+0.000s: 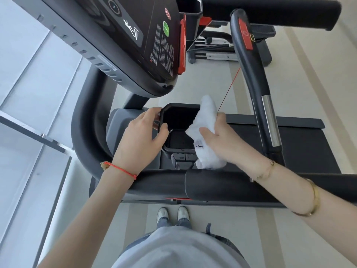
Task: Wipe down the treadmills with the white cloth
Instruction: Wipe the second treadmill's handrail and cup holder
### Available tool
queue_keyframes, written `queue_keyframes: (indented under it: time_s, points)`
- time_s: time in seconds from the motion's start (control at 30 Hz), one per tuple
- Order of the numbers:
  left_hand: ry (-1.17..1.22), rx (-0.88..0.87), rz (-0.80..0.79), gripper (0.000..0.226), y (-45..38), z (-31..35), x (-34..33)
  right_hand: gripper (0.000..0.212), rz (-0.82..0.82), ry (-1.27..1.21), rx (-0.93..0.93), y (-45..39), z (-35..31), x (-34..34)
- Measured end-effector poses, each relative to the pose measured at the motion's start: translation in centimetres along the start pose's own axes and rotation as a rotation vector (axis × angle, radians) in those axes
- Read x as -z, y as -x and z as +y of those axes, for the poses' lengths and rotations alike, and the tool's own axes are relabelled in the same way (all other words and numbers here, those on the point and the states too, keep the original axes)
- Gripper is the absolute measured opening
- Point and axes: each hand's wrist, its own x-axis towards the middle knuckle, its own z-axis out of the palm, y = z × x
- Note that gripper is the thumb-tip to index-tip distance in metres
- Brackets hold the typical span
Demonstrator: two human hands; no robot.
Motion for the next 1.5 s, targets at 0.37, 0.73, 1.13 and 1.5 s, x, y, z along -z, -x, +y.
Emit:
queue_keyframes:
  time_s: [0.37,0.73,1.13,1.5]
  points:
    - [0.003,0.001,0.016,0.039,0.1,0.0,-0.1,0.018,-0.028,0.257,0.351,-3.7,0.3,2.3]
    - [0.027,-0.014,0.024,0.035,0.1,0.3,0.1,0.011,-0.118,0.702,0.589,-6.9,-3.4,1.4]
    - [0.031,-0.004,0.021,0.037,0.1,0.1,0.1,0.009,0.03,0.317,0.335,-4.0,0.5,1.9]
    - [0.019,-0.01,0.009,0.04,0.2,0.2,0.0,0.022,0.134,-0.106,0.009,-0.5,0.2,-0.7]
